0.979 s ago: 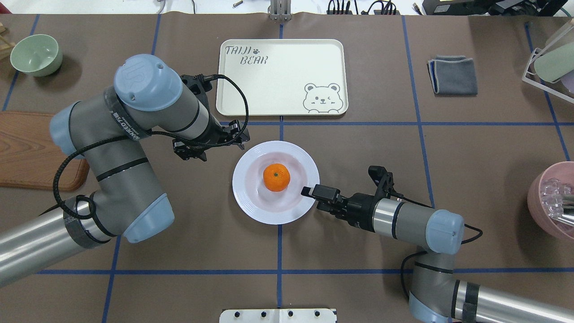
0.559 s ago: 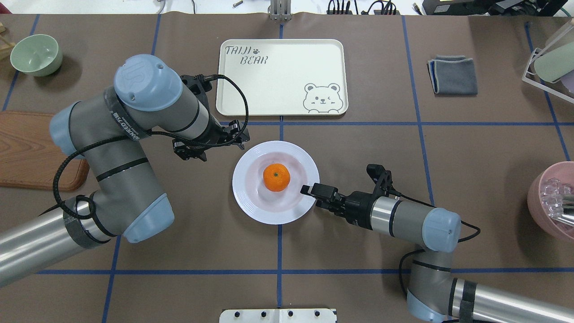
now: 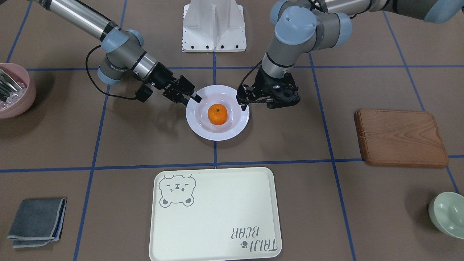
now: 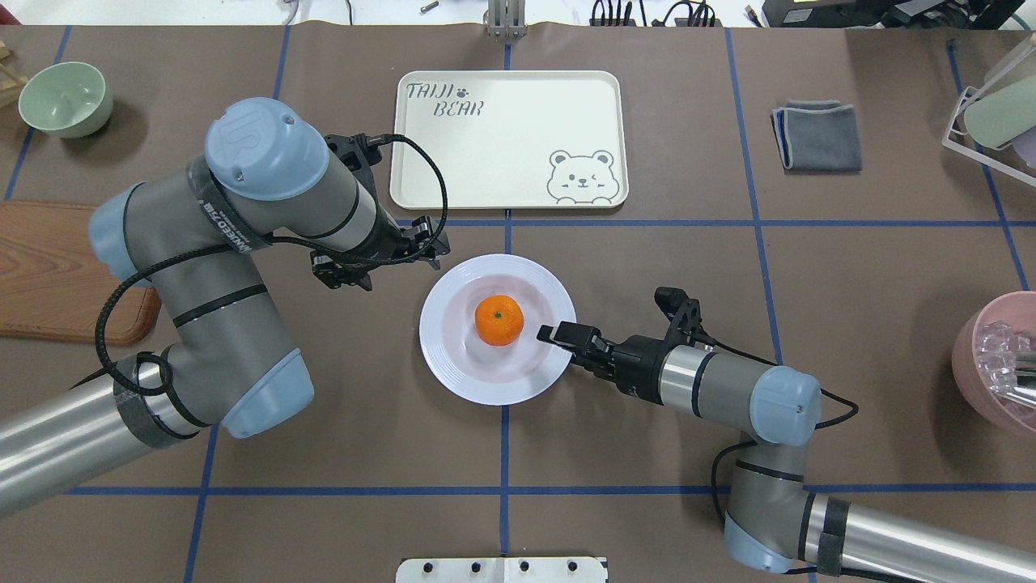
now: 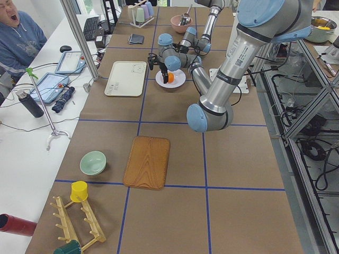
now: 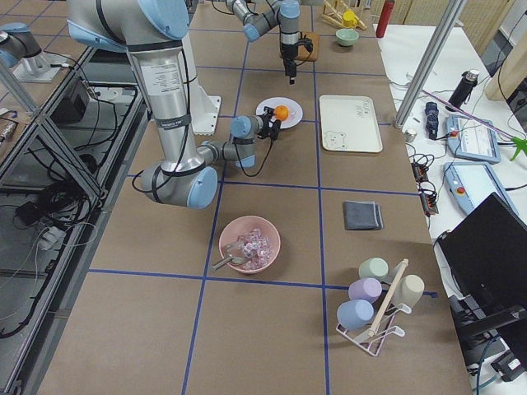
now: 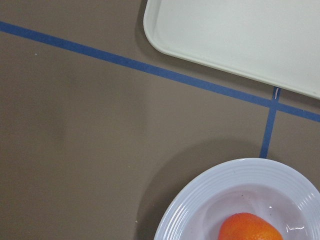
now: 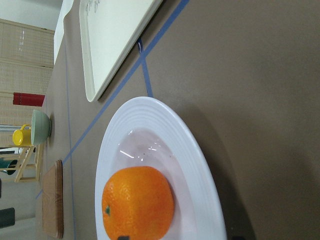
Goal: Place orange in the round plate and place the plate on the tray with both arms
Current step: 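Grip the plate rims with the left and right grippers from opposite sides, then lift the plate with both grippers and carry it onto the bear tray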
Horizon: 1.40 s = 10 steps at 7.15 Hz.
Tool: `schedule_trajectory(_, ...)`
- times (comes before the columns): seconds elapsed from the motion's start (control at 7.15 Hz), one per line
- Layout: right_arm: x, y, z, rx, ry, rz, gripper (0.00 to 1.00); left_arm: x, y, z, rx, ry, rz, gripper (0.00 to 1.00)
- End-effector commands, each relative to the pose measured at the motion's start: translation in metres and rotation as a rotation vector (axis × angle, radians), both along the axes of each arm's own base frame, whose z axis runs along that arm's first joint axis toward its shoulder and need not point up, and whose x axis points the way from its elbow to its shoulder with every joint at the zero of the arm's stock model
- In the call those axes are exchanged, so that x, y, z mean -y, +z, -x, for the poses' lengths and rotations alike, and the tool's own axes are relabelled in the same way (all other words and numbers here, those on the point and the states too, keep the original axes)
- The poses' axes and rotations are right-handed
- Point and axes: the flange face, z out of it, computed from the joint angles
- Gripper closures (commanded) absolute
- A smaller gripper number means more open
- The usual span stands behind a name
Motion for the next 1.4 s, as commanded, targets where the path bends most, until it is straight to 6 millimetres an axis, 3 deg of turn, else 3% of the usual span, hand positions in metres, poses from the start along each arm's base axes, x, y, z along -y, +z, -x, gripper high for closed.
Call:
schedule_trajectory(0.0,0.003,-0.009,0.005,0.013,0.003,0.002,0.64,-0.001,0.000,-0.001,0.000,0.001,0.000,0.02)
schedule_trajectory(0.14,0.007,-0.013,0.003,0.023,0.009,0.000,0.94,-0.001,0.000,-0.001,0.000,0.001,0.000,0.02)
schedule_trajectory(0.28,0.008,-0.017,0.001,0.032,0.011,-0.002,1.00,0.000,-0.001,0.000,-0.002,0.000,-0.001,0.02)
schedule_trajectory(0.84,0.017,-0.041,-0.024,0.092,0.037,-0.018,1.00,-0.001,-0.014,0.016,-0.029,-0.013,-0.021,0.02)
schedule_trajectory(1.26,0.049,-0.043,-0.043,0.190,0.172,0.141,1.00,-0.002,-0.010,0.017,-0.024,-0.013,-0.017,0.02)
